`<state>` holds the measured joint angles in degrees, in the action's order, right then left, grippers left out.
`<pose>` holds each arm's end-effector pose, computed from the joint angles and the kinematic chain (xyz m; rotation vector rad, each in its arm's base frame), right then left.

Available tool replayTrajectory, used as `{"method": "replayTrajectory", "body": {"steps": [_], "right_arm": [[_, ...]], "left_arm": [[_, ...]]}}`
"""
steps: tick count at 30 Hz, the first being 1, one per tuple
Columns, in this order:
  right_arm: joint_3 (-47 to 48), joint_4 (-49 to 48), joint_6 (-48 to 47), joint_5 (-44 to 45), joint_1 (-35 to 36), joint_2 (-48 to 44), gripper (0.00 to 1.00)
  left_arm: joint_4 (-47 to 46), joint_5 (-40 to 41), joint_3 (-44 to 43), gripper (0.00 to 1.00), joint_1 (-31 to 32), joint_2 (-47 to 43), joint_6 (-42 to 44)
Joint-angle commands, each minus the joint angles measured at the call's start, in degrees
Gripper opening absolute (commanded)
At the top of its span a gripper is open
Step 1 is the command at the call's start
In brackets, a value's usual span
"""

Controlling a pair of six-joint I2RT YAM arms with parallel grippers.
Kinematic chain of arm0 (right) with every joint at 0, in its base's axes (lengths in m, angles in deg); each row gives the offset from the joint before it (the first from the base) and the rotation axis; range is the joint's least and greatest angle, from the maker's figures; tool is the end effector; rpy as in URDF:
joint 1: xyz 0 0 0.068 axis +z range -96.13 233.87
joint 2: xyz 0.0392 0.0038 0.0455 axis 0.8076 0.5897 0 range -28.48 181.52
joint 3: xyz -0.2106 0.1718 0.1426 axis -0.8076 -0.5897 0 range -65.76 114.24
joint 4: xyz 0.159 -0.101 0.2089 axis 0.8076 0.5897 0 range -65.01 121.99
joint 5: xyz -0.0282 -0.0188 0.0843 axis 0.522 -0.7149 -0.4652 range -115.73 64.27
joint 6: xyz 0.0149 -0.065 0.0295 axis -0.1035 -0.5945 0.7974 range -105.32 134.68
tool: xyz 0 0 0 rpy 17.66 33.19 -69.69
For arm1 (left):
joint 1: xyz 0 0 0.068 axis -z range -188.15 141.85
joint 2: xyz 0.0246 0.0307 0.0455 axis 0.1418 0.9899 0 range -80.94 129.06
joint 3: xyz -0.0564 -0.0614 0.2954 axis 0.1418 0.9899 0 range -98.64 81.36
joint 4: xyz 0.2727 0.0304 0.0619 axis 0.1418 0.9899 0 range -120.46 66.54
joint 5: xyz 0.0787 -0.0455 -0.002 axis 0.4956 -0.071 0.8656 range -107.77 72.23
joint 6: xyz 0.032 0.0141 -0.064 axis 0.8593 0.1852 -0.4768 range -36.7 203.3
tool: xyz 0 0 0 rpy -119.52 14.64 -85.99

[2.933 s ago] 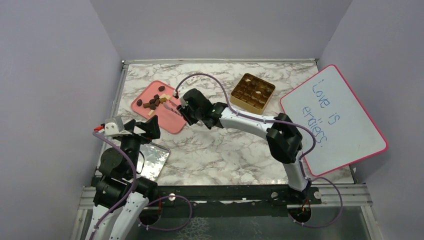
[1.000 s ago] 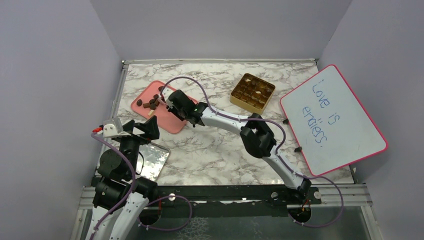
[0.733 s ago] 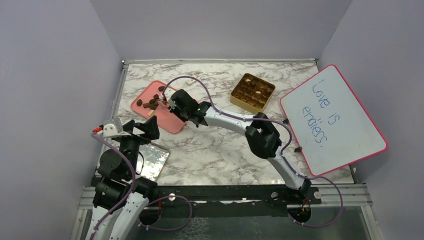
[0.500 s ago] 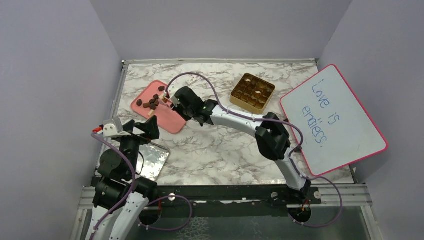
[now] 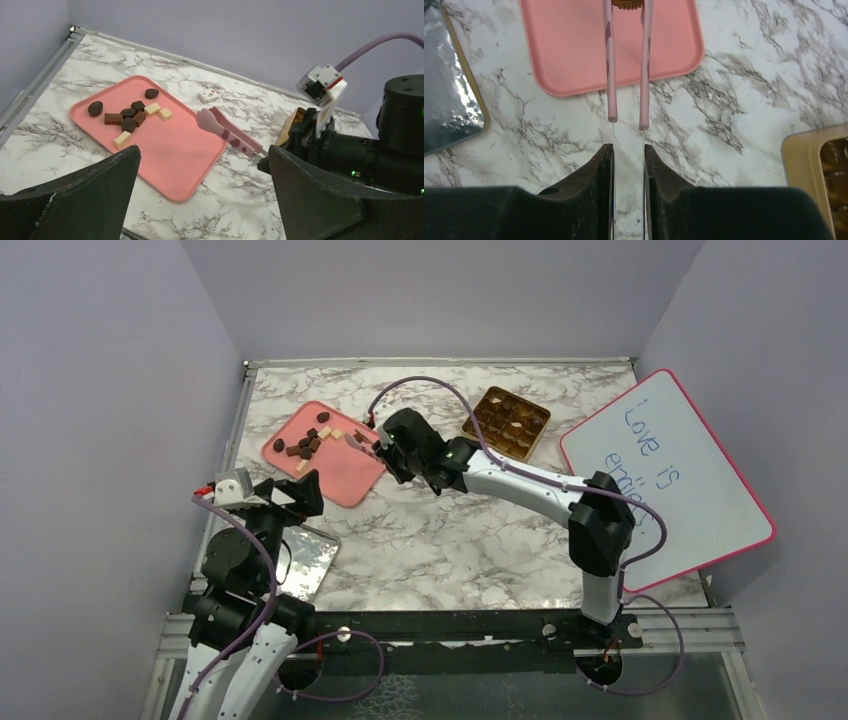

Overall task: Pack the chocolate
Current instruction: Pick up the fake chocolate from the plate, then place the fake chocolate in the packing box.

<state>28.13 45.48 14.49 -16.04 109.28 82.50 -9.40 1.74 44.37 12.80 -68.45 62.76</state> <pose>0.2949 0.4101 0.2904 -0.9601 2.0209 0.3423 0.0783 -0.0083 0.3509 -0.2679 1.4992 -0.3227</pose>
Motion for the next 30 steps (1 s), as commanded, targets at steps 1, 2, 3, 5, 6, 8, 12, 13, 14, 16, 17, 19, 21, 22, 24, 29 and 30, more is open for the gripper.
{"method": "replayTrajectory", "body": {"steps": [1, 2, 3, 5, 6, 8, 12, 13, 14, 16, 17, 19, 21, 22, 24, 29, 30], "right_arm": [[-3.73, 3.38, 4.67, 3.29, -2.92, -6.83, 0.28], [-4.74, 3.98, 5.28, 3.53, -3.72, -7.92, 0.28], [-5.55, 4.67, 5.93, 3.73, -4.51, -8.96, 0.28], [-7.37, 6.06, 7.49, 3.69, -6.41, -11.18, 0.28], [-8.27, 6.67, 8.24, 3.62, -7.49, -12.29, 0.28], [-10.43, 7.82, 9.44, 3.48, -9.71, -14.54, 0.28], [-13.68, 9.79, 10.52, 3.38, -15.16, -19.20, 0.28], [-14.35, 10.32, 10.63, 3.73, -15.93, -20.26, 0.28], [-14.83, 10.98, 10.75, 4.24, -17.73, -21.20, 0.29], [-15.42, 12.91, 11.05, 5.49, -20.64, -22.65, 0.29], [-15.78, 13.55, 11.15, 5.72, -22.20, -23.44, 0.29], [-16.98, 13.85, 11.09, 5.69, -25.03, -25.01, 0.29], [-17.61, 14.52, 11.00, 6.05, -27.55, -25.96, 0.29], [-17.74, 14.90, 11.00, 6.16, -28.80, -26.19, 0.29], [-18.01, 15.73, 10.96, 6.53, -30.88, -26.19, 0.29], [-19.26, 16.43, 10.83, 5.27, -34.95, -25.40, 0.30], [-19.53, 16.37, 10.82, 5.02, -35.60, -24.87, 0.30]], "left_arm": [[-0.98, -3.96, 0.74, 0.99, -0.30, 3.06, 0.12], [-0.96, -4.71, 0.67, 0.99, -0.30, 3.91, 0.26], [-0.95, -5.46, 0.61, 0.99, -0.30, 4.78, 0.37], [-0.94, -7.01, 0.53, 0.99, -0.30, 6.54, 0.64], [-0.93, -7.75, 0.52, 0.99, -0.30, 7.43, 0.79], [-0.93, -9.19, 0.42, 0.99, -0.30, 9.17, 1.21], [-0.76, -11.15, 0.12, 0.99, -0.30, 11.56, 1.62], [-0.79, -11.44, 0.10, 0.99, -0.30, 11.79, 1.61], [-0.72, -11.58, 0.12, 0.99, -0.30, 11.92, 1.61], [-0.84, -11.68, 0.28, 0.99, -0.30, 11.93, 1.57], [-0.84, -11.68, 0.26, 0.99, -0.30, 11.85, 1.51], [-0.84, -11.69, 0.25, 0.99, -0.30, 11.61, 1.53], [-0.84, -11.69, 0.25, 0.99, -0.30, 11.55, 1.60], [-0.81, -11.75, 0.27, 0.99, -0.30, 11.52, 1.63], [-0.84, -11.92, 0.26, 0.99, -0.30, 11.40, 1.61], [-0.84, -12.03, 0.34, 0.99, -0.29, 11.09, 1.47], [-0.84, -11.96, 0.34, 0.99, -0.30, 11.07, 1.42]]}}
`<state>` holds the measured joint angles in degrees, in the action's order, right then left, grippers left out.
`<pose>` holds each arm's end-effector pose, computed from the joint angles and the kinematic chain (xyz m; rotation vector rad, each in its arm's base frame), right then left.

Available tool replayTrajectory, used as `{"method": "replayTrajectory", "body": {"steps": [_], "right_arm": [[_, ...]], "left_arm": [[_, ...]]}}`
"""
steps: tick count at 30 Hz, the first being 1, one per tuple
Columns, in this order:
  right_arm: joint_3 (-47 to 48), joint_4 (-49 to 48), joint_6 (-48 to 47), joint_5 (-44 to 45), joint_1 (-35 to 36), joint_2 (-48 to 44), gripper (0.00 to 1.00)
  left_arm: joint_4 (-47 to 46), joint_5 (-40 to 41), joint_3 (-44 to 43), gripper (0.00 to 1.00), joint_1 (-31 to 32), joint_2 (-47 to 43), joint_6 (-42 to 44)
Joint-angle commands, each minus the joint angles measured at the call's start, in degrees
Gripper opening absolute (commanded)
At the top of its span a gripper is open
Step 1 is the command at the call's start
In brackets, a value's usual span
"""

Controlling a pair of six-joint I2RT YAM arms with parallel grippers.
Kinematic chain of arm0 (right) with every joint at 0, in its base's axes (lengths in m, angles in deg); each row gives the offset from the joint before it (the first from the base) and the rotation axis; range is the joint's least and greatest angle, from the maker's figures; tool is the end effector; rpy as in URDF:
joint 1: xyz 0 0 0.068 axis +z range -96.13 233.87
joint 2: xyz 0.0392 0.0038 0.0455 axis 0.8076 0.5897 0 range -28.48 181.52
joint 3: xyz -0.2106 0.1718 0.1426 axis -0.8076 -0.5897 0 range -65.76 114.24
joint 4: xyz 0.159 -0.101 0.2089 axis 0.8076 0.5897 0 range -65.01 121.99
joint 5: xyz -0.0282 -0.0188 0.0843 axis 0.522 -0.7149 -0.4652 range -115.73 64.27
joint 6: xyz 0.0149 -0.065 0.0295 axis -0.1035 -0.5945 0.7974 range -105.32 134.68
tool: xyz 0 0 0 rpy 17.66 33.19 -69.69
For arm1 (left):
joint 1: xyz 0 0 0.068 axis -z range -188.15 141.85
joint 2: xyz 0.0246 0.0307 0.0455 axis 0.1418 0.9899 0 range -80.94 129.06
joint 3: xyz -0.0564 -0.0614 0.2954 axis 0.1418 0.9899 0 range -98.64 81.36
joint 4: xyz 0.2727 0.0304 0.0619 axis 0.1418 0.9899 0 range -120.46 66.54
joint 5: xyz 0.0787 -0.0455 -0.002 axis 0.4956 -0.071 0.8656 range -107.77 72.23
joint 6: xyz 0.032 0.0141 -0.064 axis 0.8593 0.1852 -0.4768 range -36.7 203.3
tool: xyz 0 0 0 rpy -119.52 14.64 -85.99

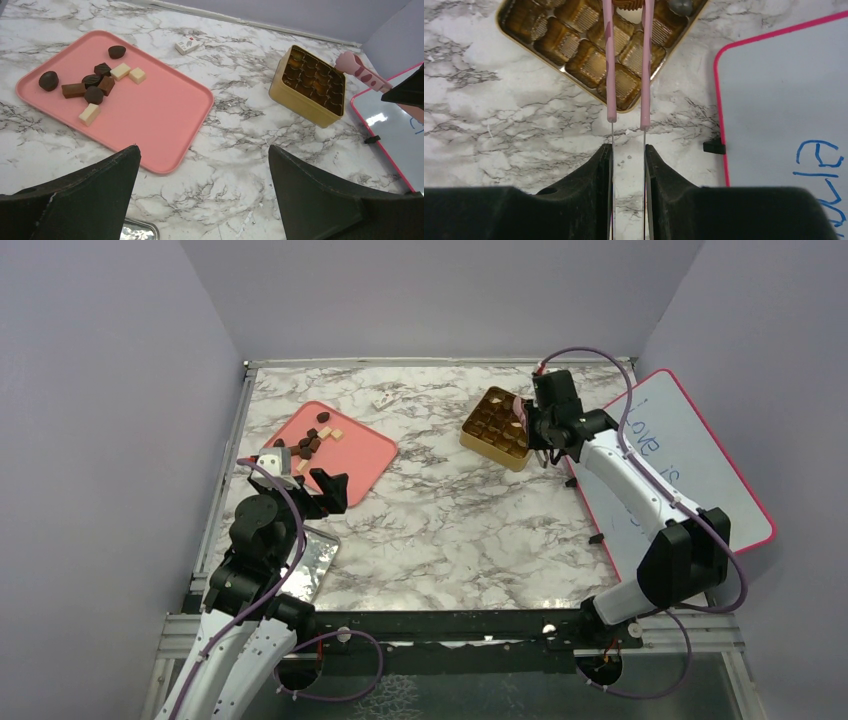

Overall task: Pack the chocolate
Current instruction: Place the fake chocolate in the packing box.

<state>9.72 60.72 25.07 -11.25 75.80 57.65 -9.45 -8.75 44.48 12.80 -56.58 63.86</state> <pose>0.3431 0.1220 0.3257 -0.1172 2.3446 -0.0248 0.1217 -0.0364 0.3333 -0.0945 1.7300 -0.3864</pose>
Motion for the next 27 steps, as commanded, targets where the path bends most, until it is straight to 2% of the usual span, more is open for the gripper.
{"method": "replayTrajectory", "body": {"steps": [1, 6, 27], "right_arm": [[-1.39, 1.09, 0.29, 0.30, -2.66, 0.20, 0.30], [-2.50, 0.07, 0.33, 0.58, -4.83, 1.71, 0.31], [-1.29, -0.99, -0.94, -0.19, -6.11, 4.46, 0.39]], "left_arm": [[-0.80, -1.46, 0.23, 0.99, -0.30, -0.76, 0.35], [-0.81, -1.46, 0.23, 0.99, -0.25, -0.43, 0.41], [-0.81, -1.18, 0.26, 0.99, -0.25, -0.77, 0.46]]}}
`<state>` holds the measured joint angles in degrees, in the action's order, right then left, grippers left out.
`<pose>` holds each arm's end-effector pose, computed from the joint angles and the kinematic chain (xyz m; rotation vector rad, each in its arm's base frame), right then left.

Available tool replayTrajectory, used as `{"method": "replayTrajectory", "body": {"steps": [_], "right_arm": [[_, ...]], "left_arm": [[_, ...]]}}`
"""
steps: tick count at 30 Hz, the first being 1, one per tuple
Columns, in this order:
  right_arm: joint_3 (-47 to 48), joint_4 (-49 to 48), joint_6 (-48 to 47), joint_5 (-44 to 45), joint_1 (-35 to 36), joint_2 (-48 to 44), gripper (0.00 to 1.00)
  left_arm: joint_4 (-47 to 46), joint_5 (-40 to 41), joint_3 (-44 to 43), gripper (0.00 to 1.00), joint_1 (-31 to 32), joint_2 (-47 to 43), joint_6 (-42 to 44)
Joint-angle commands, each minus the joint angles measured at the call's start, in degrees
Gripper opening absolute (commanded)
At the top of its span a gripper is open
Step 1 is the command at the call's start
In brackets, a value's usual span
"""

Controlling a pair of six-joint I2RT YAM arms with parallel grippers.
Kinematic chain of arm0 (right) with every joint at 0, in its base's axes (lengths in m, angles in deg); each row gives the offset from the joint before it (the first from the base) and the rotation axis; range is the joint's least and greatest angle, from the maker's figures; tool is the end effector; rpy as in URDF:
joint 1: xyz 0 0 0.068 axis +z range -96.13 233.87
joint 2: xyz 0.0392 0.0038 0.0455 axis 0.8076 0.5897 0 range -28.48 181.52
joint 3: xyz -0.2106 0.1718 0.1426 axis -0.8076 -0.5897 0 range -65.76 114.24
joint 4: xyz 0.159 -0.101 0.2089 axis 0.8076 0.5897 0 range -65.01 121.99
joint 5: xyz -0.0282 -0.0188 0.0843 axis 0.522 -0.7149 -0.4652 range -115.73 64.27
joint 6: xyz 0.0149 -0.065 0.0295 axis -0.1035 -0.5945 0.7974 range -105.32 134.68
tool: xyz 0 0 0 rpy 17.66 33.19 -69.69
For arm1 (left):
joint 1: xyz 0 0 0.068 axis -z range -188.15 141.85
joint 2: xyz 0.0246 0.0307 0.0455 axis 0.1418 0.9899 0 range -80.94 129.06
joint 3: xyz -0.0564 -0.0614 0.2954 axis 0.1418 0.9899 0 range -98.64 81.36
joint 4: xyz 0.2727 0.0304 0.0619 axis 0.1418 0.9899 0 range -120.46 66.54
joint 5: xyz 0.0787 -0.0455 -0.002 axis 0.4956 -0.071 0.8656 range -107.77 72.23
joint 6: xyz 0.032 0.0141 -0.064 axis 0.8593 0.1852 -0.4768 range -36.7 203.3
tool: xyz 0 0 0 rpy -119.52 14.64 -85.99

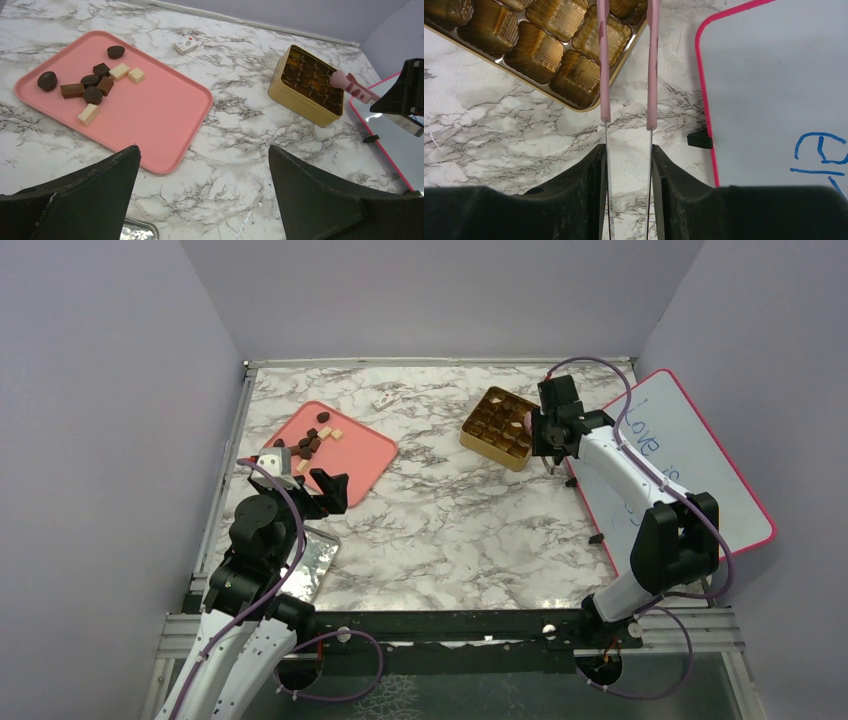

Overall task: Pack the chocolate
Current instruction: Place the fake chocolate in the packing box.

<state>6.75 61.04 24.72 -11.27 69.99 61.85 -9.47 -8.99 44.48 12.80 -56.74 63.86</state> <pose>0.3611 0.0888 0.2812 -0.0290 2.4726 -0.1228 0.1211 -0.0365 0.3336 -0.0916 1.7275 -0.3908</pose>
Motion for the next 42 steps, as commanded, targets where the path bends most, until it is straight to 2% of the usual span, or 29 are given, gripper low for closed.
{"method": "replayTrajectory", "body": {"steps": [1, 13, 27, 32, 36, 42], "right_arm": [[1.87, -1.14, -0.63, -0.25, -0.30, 0.28, 0.39], [2.64, -0.55, -0.38, -2.86, -0.30, -2.05, 0.39], [3.25, -2.21, 0.44, -12.20, 0.53, -4.84, 0.38], [2.95, -4.72, 0.56, -14.10, 3.79, -4.81, 0.38], [2.48, -8.63, 0.93, -12.88, 9.35, -4.24, 0.38], [6.51, -11.60, -0.45, -9.60, 17.52, 2.71, 0.38]], "left_arm": [[-0.80, -0.81, 0.24, 0.99, -0.29, -0.77, 0.41], [-0.78, -0.25, 0.23, 0.99, -0.30, -1.39, 0.37], [-0.78, 0.45, 0.06, 0.99, -0.27, -1.44, 0.59], [-0.79, 1.12, 0.06, 0.99, -0.30, -2.30, 0.37], [-0.85, 1.87, 0.08, 0.99, -0.30, -2.87, 0.35], [-0.87, 3.55, -0.12, 0.99, -0.53, -3.79, 0.19]]}}
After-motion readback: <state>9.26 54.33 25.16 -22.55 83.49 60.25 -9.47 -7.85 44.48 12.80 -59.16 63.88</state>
